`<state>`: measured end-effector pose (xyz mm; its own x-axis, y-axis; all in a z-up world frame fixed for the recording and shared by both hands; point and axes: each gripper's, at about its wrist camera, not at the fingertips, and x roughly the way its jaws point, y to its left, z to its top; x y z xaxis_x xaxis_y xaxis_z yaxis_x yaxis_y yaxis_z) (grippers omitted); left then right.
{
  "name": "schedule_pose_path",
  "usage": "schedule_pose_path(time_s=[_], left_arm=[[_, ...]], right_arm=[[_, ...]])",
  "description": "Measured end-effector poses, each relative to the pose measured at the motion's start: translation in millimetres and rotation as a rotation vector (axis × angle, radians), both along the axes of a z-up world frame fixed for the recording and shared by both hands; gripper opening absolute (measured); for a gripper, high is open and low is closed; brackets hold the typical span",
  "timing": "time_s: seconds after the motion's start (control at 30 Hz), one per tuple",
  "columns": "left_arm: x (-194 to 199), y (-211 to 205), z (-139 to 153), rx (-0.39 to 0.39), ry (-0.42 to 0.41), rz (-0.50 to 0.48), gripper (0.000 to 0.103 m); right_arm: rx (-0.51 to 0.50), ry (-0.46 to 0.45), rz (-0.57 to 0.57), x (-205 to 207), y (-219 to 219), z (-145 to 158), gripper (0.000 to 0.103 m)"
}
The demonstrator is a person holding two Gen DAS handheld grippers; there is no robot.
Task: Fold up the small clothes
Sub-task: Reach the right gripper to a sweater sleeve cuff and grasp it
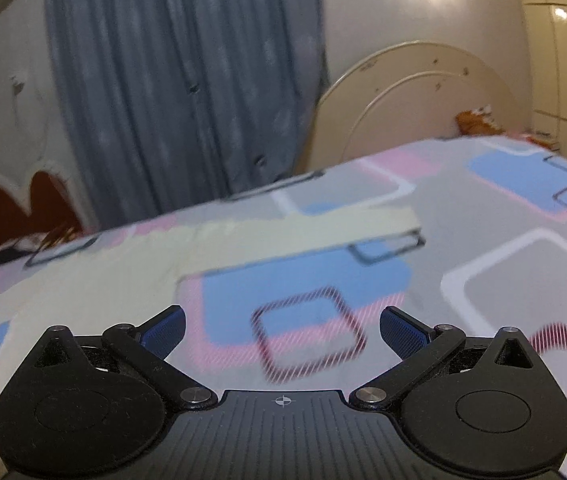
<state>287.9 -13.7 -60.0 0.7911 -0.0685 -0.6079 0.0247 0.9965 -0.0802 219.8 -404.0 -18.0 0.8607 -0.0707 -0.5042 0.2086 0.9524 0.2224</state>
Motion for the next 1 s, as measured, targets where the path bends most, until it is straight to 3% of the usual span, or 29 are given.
schedule_pose_path(time_s=[0.07,0.13,0.2,0.27,0.4,0.63,0.8,0.87,0.93,1.0], left_arm=[[21.3,0.4,-3.7,-0.006,-0.018,0.012,0.085],[42.4,-2.1,-8.8,0.034,-0.046,0.027,0.090],[63.9,-6.9,-15.8,0.077,-0.032,0.021,0.083],[86.6,-7.3,-24.7,0.072,0.015,0.024,0.076],[113.6,-7.1,-39.9,0.072,0.035,0.042,0.070],[129.9,-10.3,-55.6,0.103,0.052,0.027,0.068],[143.5,-11.2,-62.2,0.084,0.076,0.028,0.069],[148.2,-11.4,-61.2,0.073,0.080,0.015,0.069],[150.6,-11.2,-57.6,0.082,0.069,0.011,0.069],[152.9,-10.2,-54.3,0.103,0.063,0.000,0.071]], right_arm=[[-0.012,-0.017,-0.031,25.2,-15.0,-5.1,0.102],[-0.021,-0.023,-0.054,52.3,-30.5,-11.8,0.072],[-0.018,-0.023,-0.080,77.8,-46.9,-21.0,0.071],[0.000,-0.035,-0.097,99.7,-64.7,-33.0,0.071],[0.080,0.010,-0.136,140.9,-102.5,-69.1,0.041],[0.271,0.037,-0.271,168.9,-160.6,-113.5,0.040],[0.442,-0.010,-0.321,173.9,-198.9,-127.7,0.040],[0.454,-0.006,-0.326,177.8,-202.3,-126.8,0.040],[0.402,0.030,-0.303,183.9,-199.9,-121.0,0.001],[0.324,-0.010,-0.299,179.1,-194.6,-109.1,0.001]])
